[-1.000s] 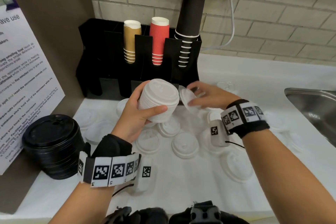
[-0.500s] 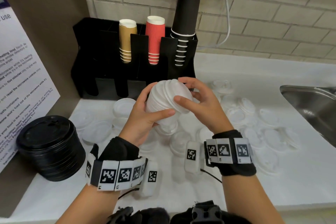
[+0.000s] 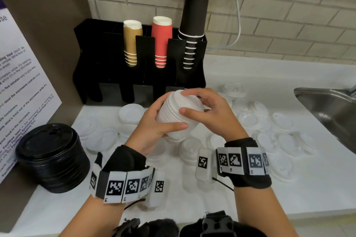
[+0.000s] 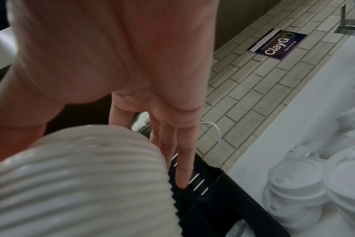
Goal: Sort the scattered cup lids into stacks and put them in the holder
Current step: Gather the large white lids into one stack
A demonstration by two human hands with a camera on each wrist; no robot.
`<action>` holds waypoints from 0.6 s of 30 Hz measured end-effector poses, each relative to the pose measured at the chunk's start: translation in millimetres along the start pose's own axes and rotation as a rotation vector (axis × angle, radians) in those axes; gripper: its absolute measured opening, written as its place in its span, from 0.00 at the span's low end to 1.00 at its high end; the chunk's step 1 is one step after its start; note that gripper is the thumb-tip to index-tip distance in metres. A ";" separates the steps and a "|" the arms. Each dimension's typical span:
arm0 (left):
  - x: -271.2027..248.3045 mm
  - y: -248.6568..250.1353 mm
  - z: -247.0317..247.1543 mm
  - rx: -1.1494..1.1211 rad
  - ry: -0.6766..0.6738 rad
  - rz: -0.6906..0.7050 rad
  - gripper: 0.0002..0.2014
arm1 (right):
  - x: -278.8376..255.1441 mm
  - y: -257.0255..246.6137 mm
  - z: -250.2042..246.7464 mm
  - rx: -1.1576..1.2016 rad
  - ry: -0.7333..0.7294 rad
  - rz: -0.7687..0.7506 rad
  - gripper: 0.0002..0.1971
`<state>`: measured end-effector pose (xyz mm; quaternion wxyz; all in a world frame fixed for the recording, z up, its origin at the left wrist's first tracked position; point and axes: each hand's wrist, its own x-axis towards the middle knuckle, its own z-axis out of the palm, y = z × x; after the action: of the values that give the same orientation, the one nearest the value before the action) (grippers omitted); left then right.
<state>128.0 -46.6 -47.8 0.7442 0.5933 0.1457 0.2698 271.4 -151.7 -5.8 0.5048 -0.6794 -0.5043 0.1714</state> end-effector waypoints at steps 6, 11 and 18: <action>1.3 -4.4 1.6 -0.081 -0.011 -0.018 0.37 | -3.0 -2.8 3.2 -0.022 -0.004 -0.011 0.19; 3.8 -4.8 4.5 -0.134 0.005 -0.031 0.38 | -5.7 -4.7 -12.9 -0.033 -0.139 0.048 0.19; 11.9 1.0 -8.0 -0.169 0.047 0.029 0.36 | -14.0 24.5 -83.5 -0.364 -0.205 0.341 0.11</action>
<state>133.1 -33.1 -47.7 0.7841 0.5239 0.1310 0.3058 339.8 -206.1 5.3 0.2846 -0.8130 -0.4538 0.2285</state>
